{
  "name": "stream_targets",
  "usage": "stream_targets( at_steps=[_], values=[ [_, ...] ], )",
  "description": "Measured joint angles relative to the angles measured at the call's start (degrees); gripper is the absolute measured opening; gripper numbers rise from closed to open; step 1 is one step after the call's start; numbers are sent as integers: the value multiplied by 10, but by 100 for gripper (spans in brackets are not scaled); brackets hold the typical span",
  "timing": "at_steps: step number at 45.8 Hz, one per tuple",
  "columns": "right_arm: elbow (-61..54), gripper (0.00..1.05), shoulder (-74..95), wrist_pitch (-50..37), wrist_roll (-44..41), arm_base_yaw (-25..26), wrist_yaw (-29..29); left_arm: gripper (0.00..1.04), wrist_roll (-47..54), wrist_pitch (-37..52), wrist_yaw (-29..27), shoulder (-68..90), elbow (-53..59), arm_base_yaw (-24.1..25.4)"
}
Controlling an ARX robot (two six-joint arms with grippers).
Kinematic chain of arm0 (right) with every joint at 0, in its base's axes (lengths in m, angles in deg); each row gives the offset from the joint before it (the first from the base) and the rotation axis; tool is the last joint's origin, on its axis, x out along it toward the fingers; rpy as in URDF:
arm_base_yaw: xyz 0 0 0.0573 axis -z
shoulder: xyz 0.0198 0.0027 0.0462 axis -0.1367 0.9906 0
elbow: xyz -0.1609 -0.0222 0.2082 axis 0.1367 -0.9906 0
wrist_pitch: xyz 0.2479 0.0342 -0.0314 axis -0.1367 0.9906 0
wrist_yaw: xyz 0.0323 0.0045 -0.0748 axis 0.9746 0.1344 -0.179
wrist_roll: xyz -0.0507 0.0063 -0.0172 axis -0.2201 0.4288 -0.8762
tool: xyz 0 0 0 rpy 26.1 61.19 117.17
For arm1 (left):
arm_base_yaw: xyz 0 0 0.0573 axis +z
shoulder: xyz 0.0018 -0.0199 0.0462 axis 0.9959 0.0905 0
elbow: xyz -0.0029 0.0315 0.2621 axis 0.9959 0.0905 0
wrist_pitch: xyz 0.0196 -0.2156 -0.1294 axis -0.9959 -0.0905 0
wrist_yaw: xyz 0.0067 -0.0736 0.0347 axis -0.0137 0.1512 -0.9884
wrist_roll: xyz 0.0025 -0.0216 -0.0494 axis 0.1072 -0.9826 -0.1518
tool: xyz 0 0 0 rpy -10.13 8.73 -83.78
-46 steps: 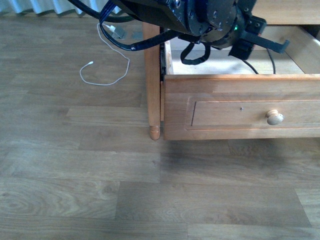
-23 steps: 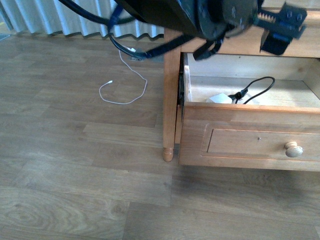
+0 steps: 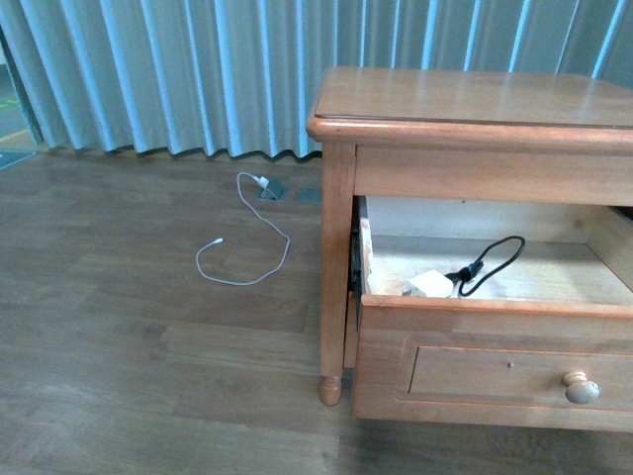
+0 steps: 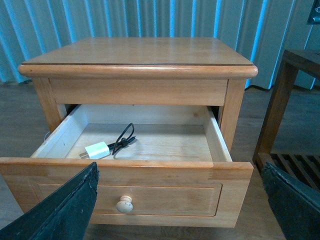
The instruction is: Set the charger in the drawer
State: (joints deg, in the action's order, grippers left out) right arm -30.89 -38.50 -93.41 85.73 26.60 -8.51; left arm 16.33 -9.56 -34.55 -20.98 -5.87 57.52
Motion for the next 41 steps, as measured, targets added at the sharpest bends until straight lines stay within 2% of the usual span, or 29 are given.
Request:
stream_targets(
  at_steps=[9, 14, 24, 25, 28, 29, 31, 35, 41],
  values=[
    [0, 96, 0, 0, 0, 0, 0, 99, -53, -121, -83, -229, 147, 11],
    [0, 96, 0, 0, 0, 0, 0, 99, -117, -235, -126, -365, 228, 8],
    [0, 96, 0, 0, 0, 0, 0, 99, -149, -245, -124, -379, 238, 6],
    [0, 96, 0, 0, 0, 0, 0, 96, -141, -245, -96, -386, 240, 15],
    [0, 96, 0, 0, 0, 0, 0, 86, -110, -245, 37, -409, 256, 54],
    [0, 96, 0, 0, 0, 0, 0, 80, -99, -245, 92, -421, 266, 73],
    [0, 96, 0, 0, 0, 0, 0, 72, -87, -243, 160, -439, 282, 99],
    [0, 96, 0, 0, 0, 0, 0, 55, -75, -240, 219, -458, 308, 132],
    [0, 96, 0, 0, 0, 0, 0, 32, -70, -278, 245, -523, 338, 155]
  ],
)
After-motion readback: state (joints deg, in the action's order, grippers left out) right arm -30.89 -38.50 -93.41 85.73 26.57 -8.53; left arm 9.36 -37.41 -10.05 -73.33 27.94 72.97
